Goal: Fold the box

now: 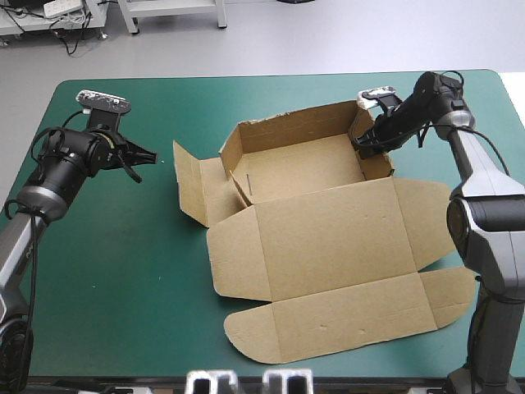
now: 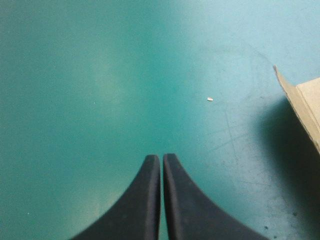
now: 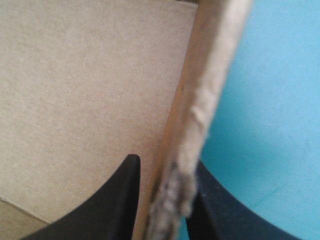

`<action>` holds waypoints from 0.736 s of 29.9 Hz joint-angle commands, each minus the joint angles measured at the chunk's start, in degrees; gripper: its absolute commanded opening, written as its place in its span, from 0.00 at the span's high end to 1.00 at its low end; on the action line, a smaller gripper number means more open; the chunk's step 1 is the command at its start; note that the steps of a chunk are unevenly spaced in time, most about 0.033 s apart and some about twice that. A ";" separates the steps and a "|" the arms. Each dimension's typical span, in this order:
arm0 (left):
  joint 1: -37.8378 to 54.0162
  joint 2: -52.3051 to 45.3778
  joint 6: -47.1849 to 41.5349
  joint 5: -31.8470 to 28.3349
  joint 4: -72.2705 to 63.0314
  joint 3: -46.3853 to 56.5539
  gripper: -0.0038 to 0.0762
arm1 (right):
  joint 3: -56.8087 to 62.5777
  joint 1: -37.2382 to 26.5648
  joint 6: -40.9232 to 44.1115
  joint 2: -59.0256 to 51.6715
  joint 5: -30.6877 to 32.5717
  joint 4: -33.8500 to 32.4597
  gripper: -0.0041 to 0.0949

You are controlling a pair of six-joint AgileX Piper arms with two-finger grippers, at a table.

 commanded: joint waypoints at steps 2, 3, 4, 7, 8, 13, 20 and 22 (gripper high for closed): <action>3.93 -2.02 2.49 -2.54 -5.71 -2.01 0.93 | -3.32 -3.36 -1.77 -9.86 2.16 5.00 0.98; 6.19 -2.02 4.54 -2.62 -10.31 -2.01 0.93 | -3.32 -4.20 -2.50 -11.38 2.16 6.07 0.98; 7.91 -1.89 7.27 -2.62 -14.09 -2.01 0.93 | -3.32 -5.01 -3.11 -12.89 2.16 7.04 0.98; 14.23 -1.34 18.60 -1.69 -31.80 -2.01 0.93 | -3.32 -7.03 -5.15 -16.06 2.16 9.65 0.98; 16.21 -0.75 22.61 -0.54 -37.39 -2.01 0.93 | -3.32 -7.52 -5.26 -16.64 2.16 10.85 0.98; 21.37 2.65 40.71 8.58 -62.50 -2.01 0.94 | -3.32 -9.15 -8.43 -18.51 2.16 19.26 0.98; 22.29 9.63 40.79 8.43 -64.59 -2.01 0.93 | -3.88 -9.52 -9.89 -19.80 2.16 22.06 0.98; 23.64 12.20 40.64 9.50 -67.28 -2.01 0.93 | -4.25 -9.55 -9.89 -20.32 2.16 22.77 0.98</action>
